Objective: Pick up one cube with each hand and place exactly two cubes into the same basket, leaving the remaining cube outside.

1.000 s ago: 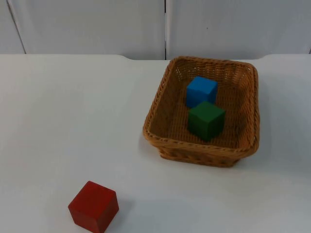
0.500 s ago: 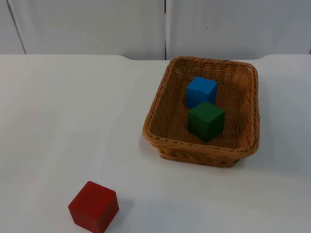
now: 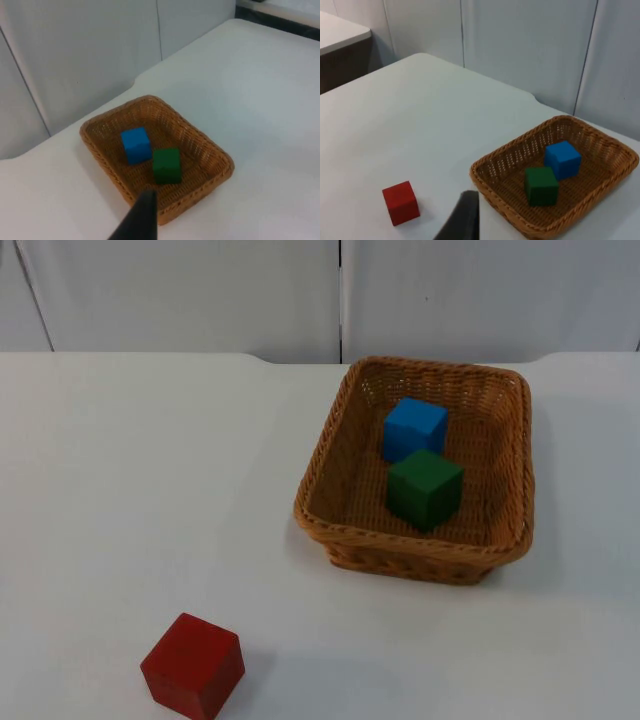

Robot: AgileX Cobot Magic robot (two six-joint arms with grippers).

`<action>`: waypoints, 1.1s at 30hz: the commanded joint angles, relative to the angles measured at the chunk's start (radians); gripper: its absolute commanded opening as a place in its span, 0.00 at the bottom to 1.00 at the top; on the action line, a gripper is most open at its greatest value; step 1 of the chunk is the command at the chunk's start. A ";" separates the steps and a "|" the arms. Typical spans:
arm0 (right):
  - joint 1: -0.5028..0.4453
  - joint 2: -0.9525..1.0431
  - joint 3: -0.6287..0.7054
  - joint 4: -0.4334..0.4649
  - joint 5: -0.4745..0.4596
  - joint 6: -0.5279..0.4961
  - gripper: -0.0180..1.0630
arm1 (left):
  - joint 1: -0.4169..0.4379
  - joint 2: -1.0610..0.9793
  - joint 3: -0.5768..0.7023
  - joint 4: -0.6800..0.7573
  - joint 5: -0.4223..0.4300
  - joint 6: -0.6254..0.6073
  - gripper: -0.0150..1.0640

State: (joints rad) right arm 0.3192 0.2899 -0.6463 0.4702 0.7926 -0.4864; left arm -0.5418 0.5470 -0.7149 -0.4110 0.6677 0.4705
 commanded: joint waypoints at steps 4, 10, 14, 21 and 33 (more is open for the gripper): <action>0.005 -0.122 0.029 0.005 0.039 0.007 0.83 | -0.003 -0.113 0.050 0.096 0.083 -0.101 0.91; 0.005 -0.197 0.029 0.003 0.122 0.011 0.83 | -0.003 -0.217 0.100 0.224 0.158 -0.227 0.91; 0.005 -0.218 0.029 -0.017 0.163 0.048 0.83 | -0.003 -0.281 0.144 0.251 0.193 -0.244 0.91; 0.005 -0.226 0.029 -0.107 0.248 0.129 0.83 | -0.003 -0.404 0.164 0.261 0.286 -0.287 0.91; 0.005 -0.226 0.029 -0.252 0.286 0.202 0.83 | -0.003 -0.547 0.169 0.353 0.430 -0.398 0.91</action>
State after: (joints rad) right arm 0.3192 0.0706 -0.6186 0.2481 1.0759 -0.3077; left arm -0.5418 0.0043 -0.5547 -0.0844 1.0748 0.1029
